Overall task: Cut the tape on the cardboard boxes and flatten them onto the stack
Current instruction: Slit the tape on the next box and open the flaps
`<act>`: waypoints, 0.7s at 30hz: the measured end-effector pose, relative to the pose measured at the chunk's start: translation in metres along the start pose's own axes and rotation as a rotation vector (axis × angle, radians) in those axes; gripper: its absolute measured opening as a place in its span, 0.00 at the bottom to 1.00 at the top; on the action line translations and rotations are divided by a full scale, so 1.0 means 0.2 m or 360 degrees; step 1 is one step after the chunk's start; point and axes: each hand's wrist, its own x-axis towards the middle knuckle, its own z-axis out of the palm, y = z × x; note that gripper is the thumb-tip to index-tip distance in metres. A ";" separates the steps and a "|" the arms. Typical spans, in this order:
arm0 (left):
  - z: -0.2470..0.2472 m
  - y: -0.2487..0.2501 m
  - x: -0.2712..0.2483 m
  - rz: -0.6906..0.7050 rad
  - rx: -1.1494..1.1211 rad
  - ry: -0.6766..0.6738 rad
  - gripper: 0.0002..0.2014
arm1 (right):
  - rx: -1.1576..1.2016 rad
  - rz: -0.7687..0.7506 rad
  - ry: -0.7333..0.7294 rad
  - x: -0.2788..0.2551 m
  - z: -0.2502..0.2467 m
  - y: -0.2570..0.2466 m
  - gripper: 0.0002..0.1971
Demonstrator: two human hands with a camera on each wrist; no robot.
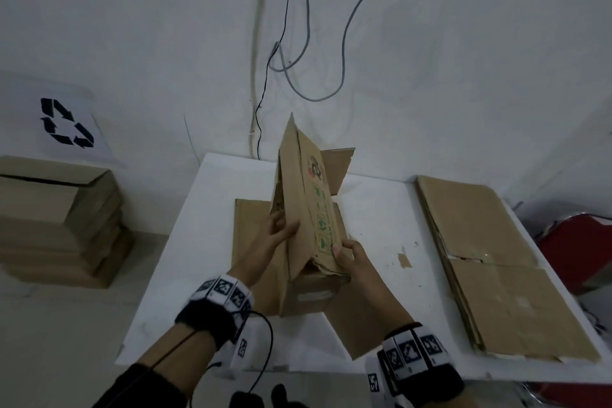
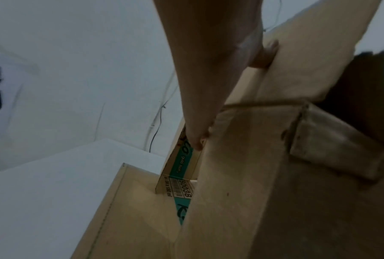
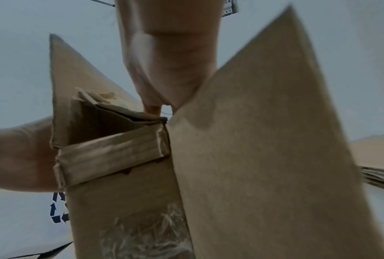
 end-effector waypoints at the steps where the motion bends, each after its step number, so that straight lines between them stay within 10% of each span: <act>1: 0.03 0.00 0.03 0.0017 0.0036 -0.0007 0.29 | -0.0015 -0.0001 0.0001 -0.01 -0.01 0.00 0.14; 4: 0.06 0.03 0.04 0.0151 0.0345 0.0049 0.36 | 0.0021 -0.0054 0.0014 -0.06 -0.04 -0.01 0.18; 10: -0.07 0.11 -0.03 0.0307 0.2199 0.0429 0.35 | -0.0330 -0.0508 0.0189 -0.16 -0.10 0.12 0.20; 15: 0.04 0.10 -0.15 0.0600 0.1273 0.0169 0.17 | -0.0586 -0.0597 0.0005 -0.10 -0.09 0.16 0.46; 18: 0.10 0.09 -0.18 0.0580 0.0972 0.0064 0.08 | -0.0328 -0.0439 0.0264 0.04 -0.10 0.13 0.37; 21: 0.08 0.02 -0.07 0.0490 0.1077 0.0169 0.22 | -0.0543 -0.0449 0.0411 0.19 -0.11 0.10 0.21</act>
